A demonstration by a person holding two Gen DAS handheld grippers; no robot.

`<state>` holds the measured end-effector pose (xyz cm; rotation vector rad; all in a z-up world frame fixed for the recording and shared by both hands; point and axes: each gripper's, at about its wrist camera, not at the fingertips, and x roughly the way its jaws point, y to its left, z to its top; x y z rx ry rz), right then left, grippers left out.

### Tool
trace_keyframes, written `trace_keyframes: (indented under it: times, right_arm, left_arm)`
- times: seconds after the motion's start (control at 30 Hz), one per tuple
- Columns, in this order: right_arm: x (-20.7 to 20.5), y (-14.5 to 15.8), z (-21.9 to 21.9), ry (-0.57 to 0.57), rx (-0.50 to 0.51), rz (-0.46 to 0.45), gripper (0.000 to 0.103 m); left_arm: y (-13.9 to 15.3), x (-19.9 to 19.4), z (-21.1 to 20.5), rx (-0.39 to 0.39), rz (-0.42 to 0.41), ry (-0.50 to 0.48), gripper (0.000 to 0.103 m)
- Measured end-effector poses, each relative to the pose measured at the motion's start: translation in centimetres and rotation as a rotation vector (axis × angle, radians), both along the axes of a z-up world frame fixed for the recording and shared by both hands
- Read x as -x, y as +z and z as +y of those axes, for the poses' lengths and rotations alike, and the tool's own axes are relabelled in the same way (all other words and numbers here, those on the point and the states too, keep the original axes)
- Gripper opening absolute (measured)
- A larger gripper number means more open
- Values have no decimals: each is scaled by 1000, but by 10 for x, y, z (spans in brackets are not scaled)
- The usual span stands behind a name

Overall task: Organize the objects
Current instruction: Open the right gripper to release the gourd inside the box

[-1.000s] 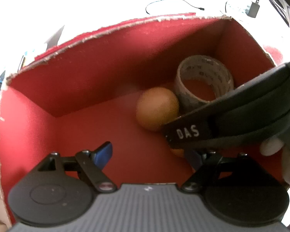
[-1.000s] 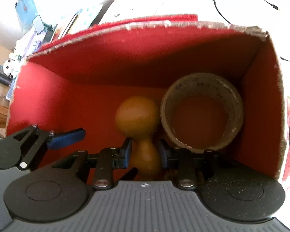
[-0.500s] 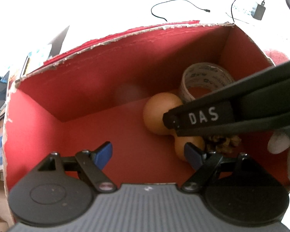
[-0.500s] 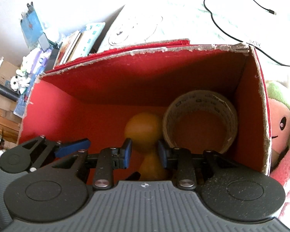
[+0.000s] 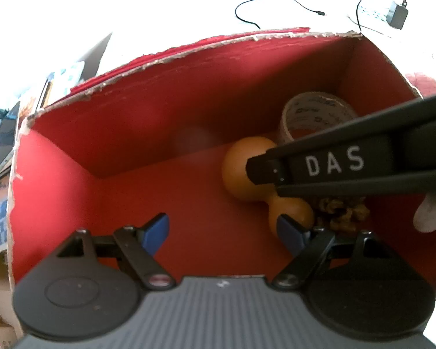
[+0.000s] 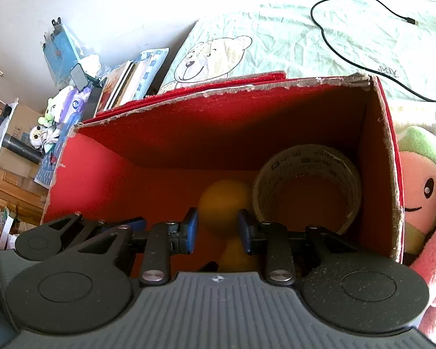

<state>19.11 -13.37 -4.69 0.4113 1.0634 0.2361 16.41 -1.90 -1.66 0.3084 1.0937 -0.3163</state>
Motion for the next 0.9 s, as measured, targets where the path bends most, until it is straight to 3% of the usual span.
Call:
trace_keyframes:
  times: [0.5,0.9]
  right_arm:
    - [0,1,3,-21,36,-15,32]
    - [7,8,2,-74,50,-86,27]
  left_arm:
    - [-3,-6,-1,-63,19,35,86]
    - [2,-2,-9,-91,14,59,85]
